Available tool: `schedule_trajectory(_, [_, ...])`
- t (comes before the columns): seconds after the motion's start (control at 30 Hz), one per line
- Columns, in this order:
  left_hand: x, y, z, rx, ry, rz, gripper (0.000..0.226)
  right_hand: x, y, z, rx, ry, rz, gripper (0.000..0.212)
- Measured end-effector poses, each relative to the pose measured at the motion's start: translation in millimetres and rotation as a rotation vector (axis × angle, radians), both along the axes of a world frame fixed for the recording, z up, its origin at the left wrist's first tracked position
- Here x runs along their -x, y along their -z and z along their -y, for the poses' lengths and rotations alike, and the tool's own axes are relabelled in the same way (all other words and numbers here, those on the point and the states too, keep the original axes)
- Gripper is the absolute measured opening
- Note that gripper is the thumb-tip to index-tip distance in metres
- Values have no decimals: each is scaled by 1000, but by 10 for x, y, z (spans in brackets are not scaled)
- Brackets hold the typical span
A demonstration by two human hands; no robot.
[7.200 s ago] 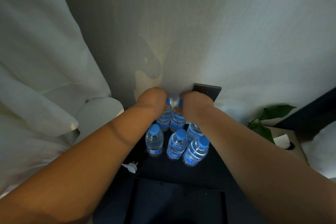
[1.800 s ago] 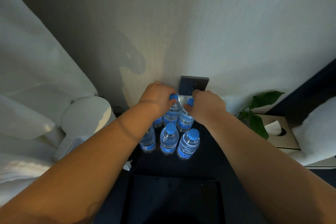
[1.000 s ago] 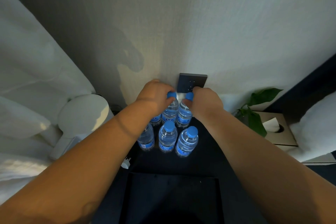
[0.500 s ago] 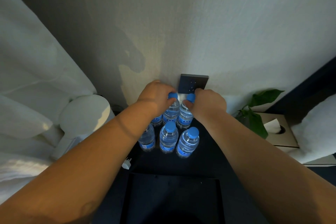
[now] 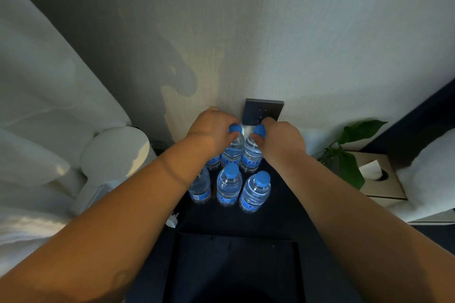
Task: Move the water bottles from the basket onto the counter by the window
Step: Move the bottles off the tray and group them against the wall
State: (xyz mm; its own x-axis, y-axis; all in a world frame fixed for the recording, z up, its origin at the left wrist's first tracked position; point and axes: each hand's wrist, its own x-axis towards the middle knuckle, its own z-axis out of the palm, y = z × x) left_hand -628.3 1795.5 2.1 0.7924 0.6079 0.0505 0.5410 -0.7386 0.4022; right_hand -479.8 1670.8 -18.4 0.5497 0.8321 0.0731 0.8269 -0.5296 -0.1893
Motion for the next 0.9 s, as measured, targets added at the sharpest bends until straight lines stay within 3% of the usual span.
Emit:
schedule_trajectory(0.5, [0,-12,57,-40,-19,-11,33,-19,-31,-16,8,-30,-39,26])
schedule_trajectory(0.9, [-40,-27,6,-46,-21,-51,35,-36,1,-29,18,-24,-54,29])
